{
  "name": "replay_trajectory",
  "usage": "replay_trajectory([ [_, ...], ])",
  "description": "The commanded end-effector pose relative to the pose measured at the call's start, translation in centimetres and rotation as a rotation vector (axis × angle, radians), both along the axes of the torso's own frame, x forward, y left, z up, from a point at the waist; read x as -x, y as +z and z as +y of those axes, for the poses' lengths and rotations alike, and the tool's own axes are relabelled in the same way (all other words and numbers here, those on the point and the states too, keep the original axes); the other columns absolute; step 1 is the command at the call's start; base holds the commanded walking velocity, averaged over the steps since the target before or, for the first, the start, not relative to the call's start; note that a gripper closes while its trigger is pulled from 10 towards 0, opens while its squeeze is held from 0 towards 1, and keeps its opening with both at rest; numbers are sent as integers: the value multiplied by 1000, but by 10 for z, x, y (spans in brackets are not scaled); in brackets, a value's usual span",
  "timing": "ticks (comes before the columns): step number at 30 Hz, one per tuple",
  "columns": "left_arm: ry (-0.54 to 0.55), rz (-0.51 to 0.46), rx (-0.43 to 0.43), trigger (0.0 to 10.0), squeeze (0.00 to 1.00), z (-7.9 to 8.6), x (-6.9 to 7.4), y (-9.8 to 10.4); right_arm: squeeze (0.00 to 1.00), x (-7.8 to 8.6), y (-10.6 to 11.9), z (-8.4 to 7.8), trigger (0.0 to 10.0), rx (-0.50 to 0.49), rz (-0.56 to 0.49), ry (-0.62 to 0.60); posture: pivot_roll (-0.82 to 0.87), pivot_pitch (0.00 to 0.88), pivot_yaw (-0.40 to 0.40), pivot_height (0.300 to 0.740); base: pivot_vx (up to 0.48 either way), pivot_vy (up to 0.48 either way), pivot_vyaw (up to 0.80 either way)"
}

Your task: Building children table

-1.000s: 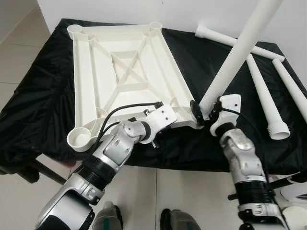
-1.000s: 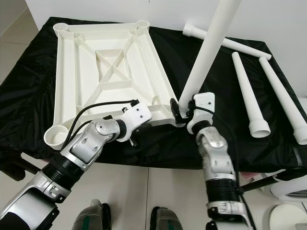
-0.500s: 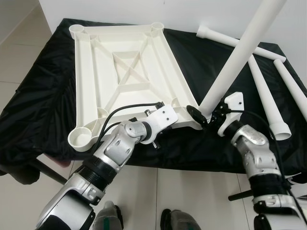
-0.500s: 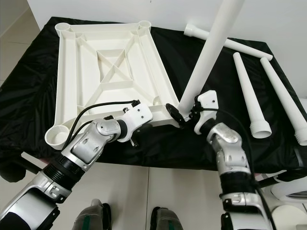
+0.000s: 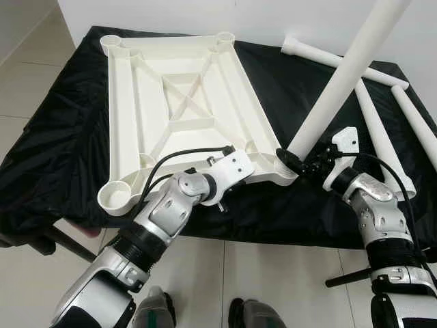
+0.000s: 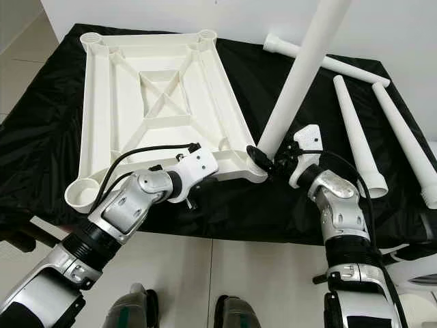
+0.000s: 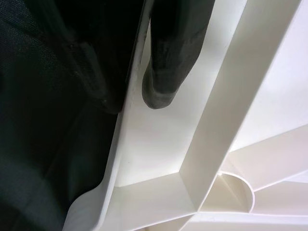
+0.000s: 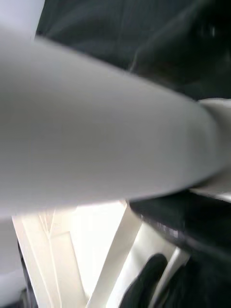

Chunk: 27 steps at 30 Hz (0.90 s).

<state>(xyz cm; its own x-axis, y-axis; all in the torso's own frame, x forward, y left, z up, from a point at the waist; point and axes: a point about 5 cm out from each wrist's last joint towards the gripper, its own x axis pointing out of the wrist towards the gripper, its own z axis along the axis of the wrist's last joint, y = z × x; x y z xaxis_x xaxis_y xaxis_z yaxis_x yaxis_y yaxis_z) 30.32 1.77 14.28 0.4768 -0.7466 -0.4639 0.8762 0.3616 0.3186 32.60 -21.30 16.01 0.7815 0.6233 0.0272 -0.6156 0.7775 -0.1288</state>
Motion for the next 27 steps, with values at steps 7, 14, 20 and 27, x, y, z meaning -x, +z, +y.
replay_trajectory([
  [7,-85,25,-4,10000,0,-11,9,-4,0,1,0,-6,10000,-10,-9,-17,-32,73,-39,740,0,0,0],
  [14,-88,28,-4,10000,0,-12,10,-5,0,6,-4,9,10000,-68,-3,-41,-30,76,-43,740,0,0,0],
  [20,-86,31,-4,10000,0,-11,11,-5,0,6,-2,20,10000,-110,-17,-119,-30,84,-44,740,0,0,0],
  [27,-85,34,-5,10000,0,-11,11,-6,0,5,9,38,10000,-184,-64,-198,-31,87,-43,740,0,0,0],
])
